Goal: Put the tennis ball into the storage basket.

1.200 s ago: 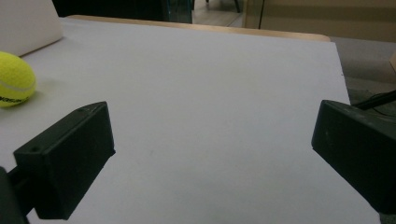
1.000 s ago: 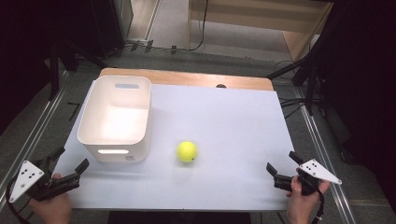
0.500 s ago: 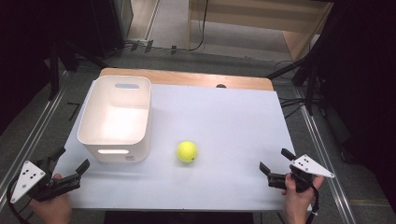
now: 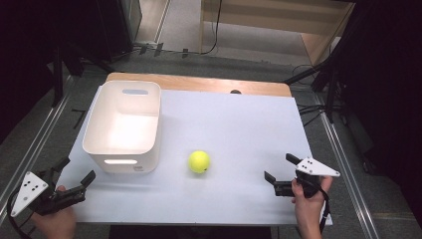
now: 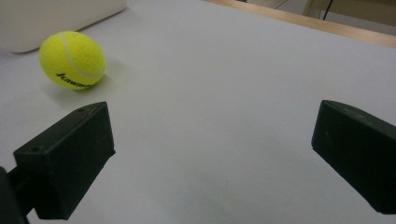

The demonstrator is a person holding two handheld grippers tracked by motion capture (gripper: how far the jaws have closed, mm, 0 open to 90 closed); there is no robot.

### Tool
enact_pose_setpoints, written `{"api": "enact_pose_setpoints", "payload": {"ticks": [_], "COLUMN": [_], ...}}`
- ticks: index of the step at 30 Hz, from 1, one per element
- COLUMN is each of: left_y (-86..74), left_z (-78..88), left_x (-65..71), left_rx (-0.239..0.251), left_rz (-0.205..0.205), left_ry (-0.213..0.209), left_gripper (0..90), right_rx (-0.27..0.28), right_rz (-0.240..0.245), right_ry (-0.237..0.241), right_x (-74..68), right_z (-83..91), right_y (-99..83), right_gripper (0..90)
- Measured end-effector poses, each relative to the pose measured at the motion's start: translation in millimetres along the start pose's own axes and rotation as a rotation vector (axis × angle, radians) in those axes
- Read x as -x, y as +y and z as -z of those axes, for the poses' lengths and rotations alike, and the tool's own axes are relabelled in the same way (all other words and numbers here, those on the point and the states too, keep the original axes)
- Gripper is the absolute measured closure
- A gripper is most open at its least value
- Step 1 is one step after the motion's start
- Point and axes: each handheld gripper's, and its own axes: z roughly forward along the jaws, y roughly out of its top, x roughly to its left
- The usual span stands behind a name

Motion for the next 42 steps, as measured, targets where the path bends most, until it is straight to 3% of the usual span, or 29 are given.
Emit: {"api": "enact_pose_setpoints", "payload": {"ticks": [24, 42], "left_y": [0.2, 0.0], "left_z": [-0.6, -0.9], "left_x": [0.7, 0.9], "left_rx": [-0.006, -0.002], "left_rz": [-0.001, 0.001], "left_ry": [0.002, 0.0], "left_gripper": [8.5, 8.6], "right_rx": [-0.076, -0.106], "right_rz": [0.064, 0.106], "right_ry": [0.097, 0.123], "right_x": [-16.7, -23.4], "right_z": [-35.1, -49.1], "right_y": [29.9, 44.6], "right_gripper": [0.0, 0.0]}}
